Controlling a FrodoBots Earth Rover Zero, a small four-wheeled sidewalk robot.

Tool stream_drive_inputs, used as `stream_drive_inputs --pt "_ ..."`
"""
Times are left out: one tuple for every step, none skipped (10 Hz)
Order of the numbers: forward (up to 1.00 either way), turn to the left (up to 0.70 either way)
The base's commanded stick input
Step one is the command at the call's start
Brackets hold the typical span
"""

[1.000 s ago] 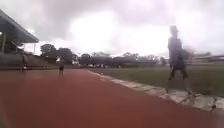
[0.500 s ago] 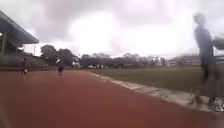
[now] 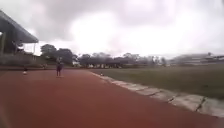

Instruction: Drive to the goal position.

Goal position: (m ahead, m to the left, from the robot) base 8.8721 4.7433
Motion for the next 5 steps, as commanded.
stream_drive_inputs --pt "0.50 0.52" --pt "0.50 0.52" --pt "0.50 0.52" --pt "0.50 0.31" --pt "0.50 0.02"
